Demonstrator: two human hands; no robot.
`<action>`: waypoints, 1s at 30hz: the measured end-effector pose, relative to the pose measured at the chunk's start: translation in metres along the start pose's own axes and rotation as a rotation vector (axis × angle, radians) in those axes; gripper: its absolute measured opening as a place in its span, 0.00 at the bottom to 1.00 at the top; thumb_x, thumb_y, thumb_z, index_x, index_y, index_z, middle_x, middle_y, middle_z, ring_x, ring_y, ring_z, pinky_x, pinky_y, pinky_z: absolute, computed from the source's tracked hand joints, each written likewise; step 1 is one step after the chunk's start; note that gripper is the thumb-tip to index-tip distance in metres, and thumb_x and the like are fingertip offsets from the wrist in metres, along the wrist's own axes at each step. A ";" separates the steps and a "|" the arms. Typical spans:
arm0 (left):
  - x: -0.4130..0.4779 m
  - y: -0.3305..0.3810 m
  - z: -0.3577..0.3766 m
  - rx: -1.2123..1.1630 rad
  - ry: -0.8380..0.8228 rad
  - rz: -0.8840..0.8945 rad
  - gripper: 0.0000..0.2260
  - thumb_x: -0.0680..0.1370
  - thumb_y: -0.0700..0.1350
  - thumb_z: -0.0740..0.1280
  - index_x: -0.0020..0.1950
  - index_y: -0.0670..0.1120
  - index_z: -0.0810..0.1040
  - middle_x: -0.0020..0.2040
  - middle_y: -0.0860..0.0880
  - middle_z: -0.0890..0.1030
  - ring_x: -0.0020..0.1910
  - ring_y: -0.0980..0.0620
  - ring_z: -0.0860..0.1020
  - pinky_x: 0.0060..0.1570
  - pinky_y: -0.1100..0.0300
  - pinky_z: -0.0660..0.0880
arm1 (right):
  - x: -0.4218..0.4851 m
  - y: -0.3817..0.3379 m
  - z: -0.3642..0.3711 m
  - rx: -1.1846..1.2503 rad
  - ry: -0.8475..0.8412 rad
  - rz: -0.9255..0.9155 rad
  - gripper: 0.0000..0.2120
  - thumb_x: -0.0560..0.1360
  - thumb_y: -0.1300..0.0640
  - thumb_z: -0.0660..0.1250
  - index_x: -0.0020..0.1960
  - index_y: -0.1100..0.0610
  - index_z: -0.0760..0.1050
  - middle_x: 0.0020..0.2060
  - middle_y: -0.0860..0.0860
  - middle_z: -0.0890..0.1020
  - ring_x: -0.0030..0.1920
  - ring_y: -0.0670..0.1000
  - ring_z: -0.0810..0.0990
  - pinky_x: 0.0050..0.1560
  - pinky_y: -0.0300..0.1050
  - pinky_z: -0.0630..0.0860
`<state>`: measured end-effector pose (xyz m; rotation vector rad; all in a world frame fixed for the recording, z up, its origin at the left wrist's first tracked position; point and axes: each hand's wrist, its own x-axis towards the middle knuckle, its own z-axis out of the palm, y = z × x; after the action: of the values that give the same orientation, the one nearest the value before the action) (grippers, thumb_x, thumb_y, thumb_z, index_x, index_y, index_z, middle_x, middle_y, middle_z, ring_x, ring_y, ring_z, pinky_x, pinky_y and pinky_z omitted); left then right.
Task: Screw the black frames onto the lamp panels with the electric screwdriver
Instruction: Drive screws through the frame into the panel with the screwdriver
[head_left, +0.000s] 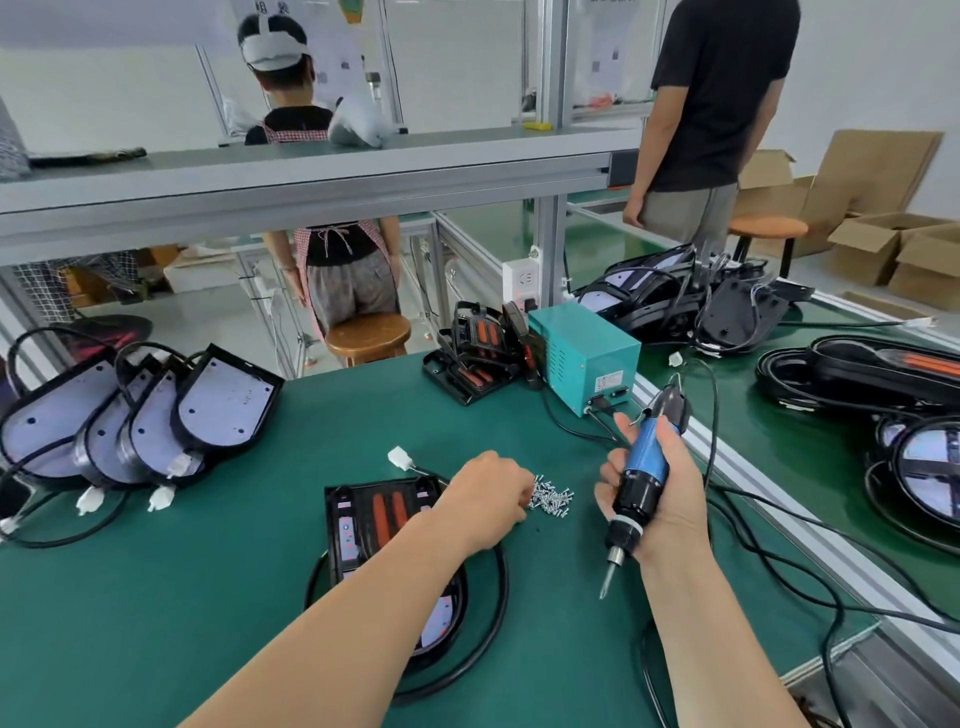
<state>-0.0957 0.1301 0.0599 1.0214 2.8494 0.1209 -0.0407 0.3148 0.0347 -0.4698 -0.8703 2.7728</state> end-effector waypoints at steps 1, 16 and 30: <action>0.001 0.001 -0.001 0.000 -0.009 0.005 0.06 0.78 0.42 0.68 0.53 0.45 0.81 0.53 0.47 0.83 0.56 0.45 0.74 0.55 0.50 0.74 | 0.000 0.000 -0.001 0.010 -0.019 0.009 0.24 0.74 0.43 0.70 0.62 0.58 0.77 0.32 0.51 0.70 0.29 0.48 0.67 0.25 0.37 0.65; -0.045 -0.003 -0.014 -0.741 0.253 -0.191 0.10 0.74 0.37 0.66 0.40 0.53 0.77 0.34 0.56 0.76 0.32 0.59 0.71 0.39 0.64 0.71 | -0.014 0.005 0.033 -0.099 0.050 -0.091 0.20 0.64 0.48 0.78 0.52 0.53 0.77 0.35 0.48 0.80 0.33 0.46 0.77 0.34 0.37 0.72; -0.099 -0.013 -0.019 -1.723 0.366 -0.464 0.05 0.78 0.30 0.68 0.47 0.36 0.83 0.36 0.45 0.82 0.36 0.53 0.83 0.35 0.68 0.77 | -0.020 0.008 0.085 0.170 0.143 -0.265 0.10 0.75 0.56 0.75 0.49 0.53 0.74 0.31 0.48 0.79 0.29 0.46 0.79 0.31 0.36 0.77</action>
<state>-0.0310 0.0563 0.0847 -0.0888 1.7937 2.2143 -0.0527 0.2587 0.1012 -0.4774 -0.6097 2.5089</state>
